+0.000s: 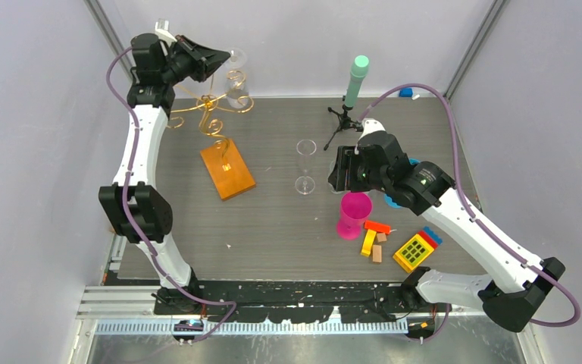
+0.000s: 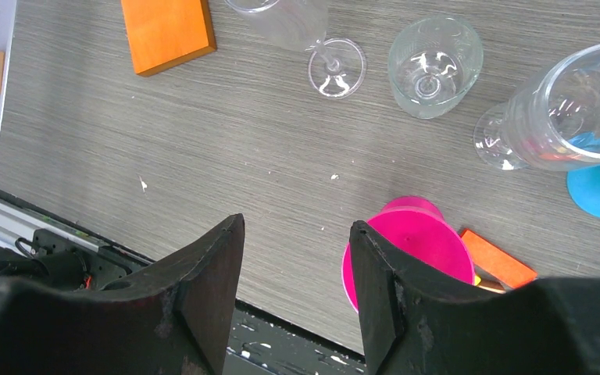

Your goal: Take the wine glass off the wine glass rack

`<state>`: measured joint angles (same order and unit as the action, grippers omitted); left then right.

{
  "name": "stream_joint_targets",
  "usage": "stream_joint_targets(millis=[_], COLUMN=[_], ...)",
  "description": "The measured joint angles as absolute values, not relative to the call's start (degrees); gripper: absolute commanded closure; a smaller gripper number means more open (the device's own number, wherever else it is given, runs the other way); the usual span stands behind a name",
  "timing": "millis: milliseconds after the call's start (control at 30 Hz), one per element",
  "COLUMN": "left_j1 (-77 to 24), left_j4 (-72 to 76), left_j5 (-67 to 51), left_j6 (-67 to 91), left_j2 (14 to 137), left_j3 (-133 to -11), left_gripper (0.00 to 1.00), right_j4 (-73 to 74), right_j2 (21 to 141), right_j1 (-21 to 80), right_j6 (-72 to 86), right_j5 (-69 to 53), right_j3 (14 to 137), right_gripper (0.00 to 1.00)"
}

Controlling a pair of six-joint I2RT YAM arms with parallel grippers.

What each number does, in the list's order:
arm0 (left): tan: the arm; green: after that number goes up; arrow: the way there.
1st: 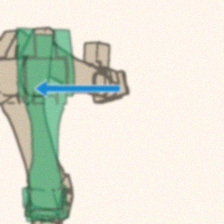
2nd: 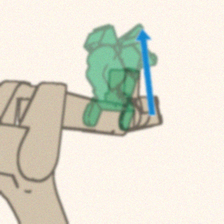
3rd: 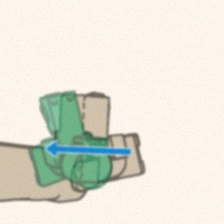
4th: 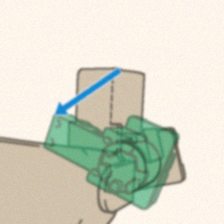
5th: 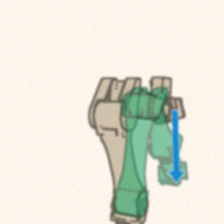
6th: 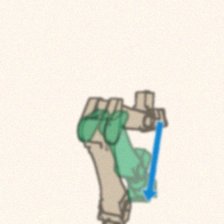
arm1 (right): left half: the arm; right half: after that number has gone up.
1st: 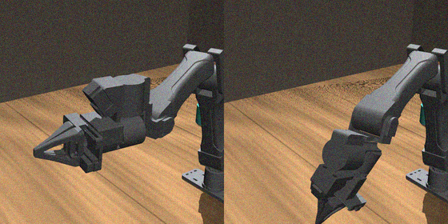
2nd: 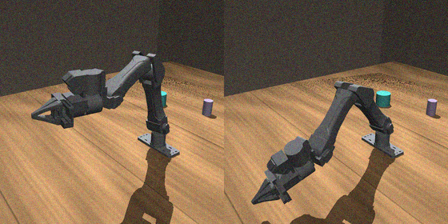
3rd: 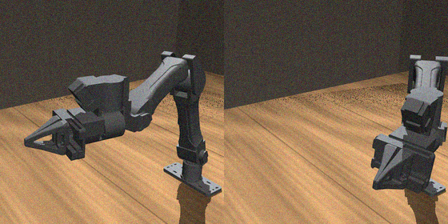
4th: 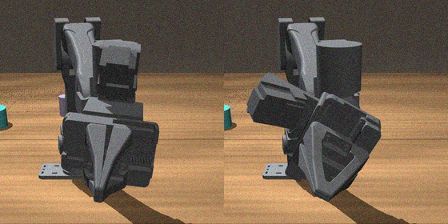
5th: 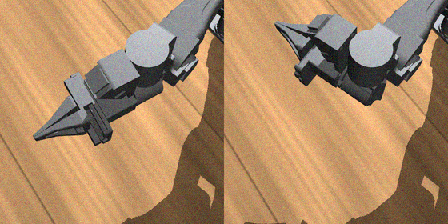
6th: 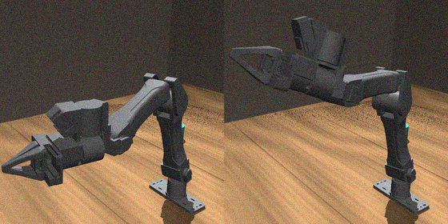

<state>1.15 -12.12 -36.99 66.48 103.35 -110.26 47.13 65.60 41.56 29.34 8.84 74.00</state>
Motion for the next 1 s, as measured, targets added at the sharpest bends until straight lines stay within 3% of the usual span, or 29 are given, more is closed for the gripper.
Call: stream_joint_targets(millis=[1000], left_j1=[1.2], left_j4=[-13.0], left_j5=[-44.9], left_j6=[66.5], left_j2=[108.6], left_j3=[-112.6], left_gripper=[1.00], right_j4=[46.7], right_j2=[65.6], right_j1=[41.6], right_j6=[30.0], right_j5=[8.3], right_j3=[74.0], right_gripper=[0.42])
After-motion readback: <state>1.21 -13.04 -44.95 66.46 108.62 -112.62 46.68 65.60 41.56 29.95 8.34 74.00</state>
